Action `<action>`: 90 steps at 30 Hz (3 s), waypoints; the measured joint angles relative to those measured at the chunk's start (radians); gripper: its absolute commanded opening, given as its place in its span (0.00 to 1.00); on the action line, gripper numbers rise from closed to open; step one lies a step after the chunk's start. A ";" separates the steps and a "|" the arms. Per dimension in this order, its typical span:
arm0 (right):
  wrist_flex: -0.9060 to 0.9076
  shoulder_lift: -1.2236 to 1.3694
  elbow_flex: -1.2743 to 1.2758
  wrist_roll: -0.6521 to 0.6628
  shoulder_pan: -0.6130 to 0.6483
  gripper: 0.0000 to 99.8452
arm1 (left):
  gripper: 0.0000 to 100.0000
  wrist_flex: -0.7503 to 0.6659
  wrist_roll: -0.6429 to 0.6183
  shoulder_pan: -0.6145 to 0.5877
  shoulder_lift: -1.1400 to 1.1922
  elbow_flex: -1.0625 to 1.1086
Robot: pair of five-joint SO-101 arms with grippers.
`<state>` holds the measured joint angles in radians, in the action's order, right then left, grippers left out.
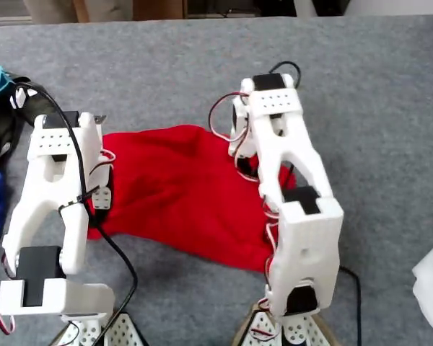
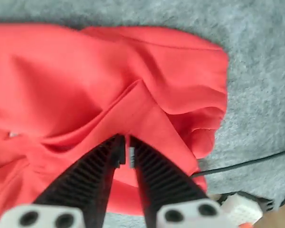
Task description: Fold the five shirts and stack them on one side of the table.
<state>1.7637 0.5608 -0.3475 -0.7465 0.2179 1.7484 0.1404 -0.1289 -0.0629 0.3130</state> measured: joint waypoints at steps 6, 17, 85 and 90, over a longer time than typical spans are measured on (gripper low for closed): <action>0.000 0.012 -0.032 -0.046 0.000 0.24 | 0.02 0.000 0.000 0.000 0.000 0.000; -0.029 0.012 -0.034 -0.101 0.000 0.24 | 0.02 0.000 0.000 0.000 0.000 0.000; -0.140 0.103 -1.270 0.155 -0.183 0.01 | 0.02 0.000 -0.295 -0.060 0.000 -0.933; -0.269 0.005 -1.274 0.161 -0.213 0.01 | 0.02 0.000 -0.354 -0.060 0.000 -1.140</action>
<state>1.4952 0.5654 -1.6210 -0.5854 0.0046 1.7484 -0.2140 -0.1887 -0.0629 -0.8270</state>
